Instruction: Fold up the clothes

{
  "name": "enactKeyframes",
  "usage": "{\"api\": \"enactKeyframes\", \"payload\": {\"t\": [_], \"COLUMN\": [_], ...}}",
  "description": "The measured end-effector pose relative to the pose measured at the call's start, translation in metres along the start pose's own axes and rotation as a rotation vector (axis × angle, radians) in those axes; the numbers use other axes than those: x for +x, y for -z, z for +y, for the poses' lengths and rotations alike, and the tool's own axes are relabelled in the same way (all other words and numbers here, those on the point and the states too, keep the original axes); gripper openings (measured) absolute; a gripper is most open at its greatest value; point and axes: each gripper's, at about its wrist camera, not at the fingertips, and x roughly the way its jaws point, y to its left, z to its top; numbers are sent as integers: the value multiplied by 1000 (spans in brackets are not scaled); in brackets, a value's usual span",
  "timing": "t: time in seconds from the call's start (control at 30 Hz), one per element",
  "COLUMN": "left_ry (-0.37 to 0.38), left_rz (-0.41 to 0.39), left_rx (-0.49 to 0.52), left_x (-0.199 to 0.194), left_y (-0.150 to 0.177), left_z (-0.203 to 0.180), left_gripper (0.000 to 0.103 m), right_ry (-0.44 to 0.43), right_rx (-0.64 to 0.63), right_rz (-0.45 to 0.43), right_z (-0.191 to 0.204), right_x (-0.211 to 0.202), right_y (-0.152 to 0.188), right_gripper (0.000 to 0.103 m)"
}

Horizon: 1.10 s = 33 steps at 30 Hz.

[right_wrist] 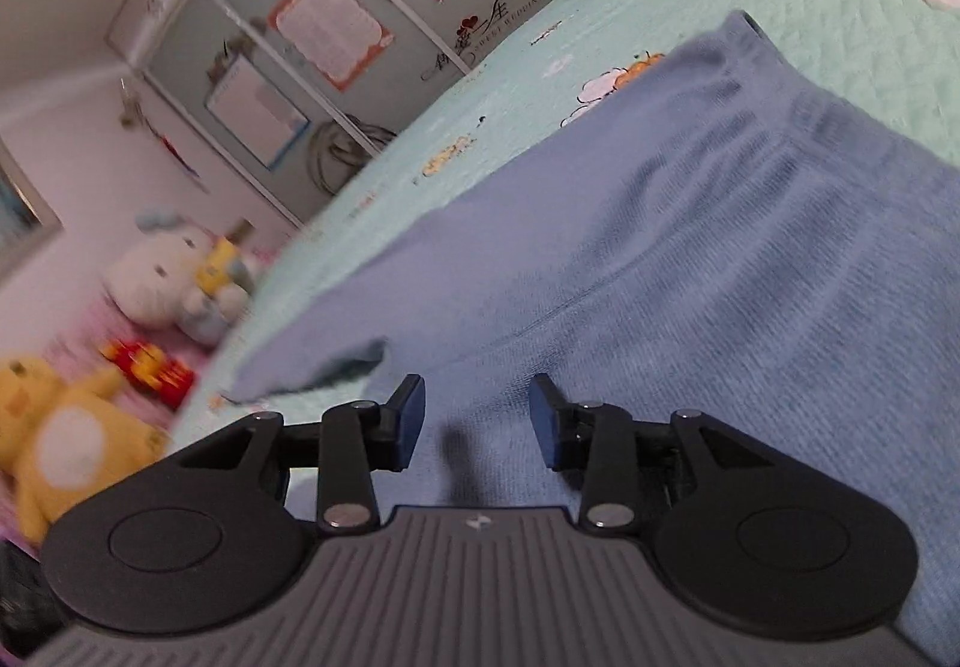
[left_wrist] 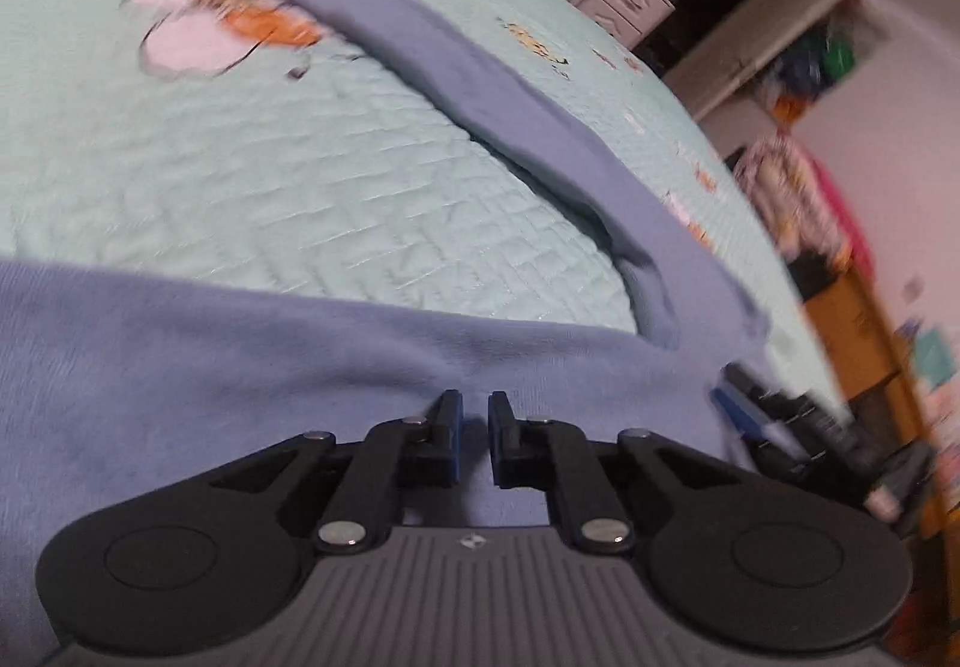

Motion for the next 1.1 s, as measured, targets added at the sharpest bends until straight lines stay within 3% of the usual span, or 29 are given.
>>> {"api": "enactKeyframes", "payload": {"t": [0.07,0.2,0.27,0.37,0.47,0.6,0.67,0.87,0.93,1.0,1.1], "left_ry": [4,-32,-80,-109,-97,-130,-147,-225,-257,-281,-311], "left_rz": [-16,-84,-95,-71,-57,-56,-56,-67,-69,-68,-70], "left_rx": [-2,-51,-71,-83,-100,-76,-60,34,65,84,120], "left_x": [-11,-42,-53,-59,-58,-57,-56,-53,-51,-49,-48], "left_y": [-4,-12,-14,-13,-14,-15,-15,-10,-9,-9,-7], "left_z": [2,25,45,69,78,72,70,57,50,47,41], "left_gripper": [13,30,31,8,5,5,5,6,6,6,6], "right_ry": [26,61,53,-30,-92,-41,-19,-118,-87,-51,-37], "right_rx": [-32,8,39,6,-31,-161,-227,-391,-383,-374,-479], "right_rz": [5,13,26,93,241,350,399,378,422,455,392], "right_z": [6,10,19,53,90,131,153,212,205,194,204], "right_x": [2,-5,-13,-17,-1,18,25,7,18,29,19], "right_y": [0,-2,1,9,33,71,88,94,109,125,139], "right_gripper": [39,40,41,41,41,41,47,50,57,57,58]}}
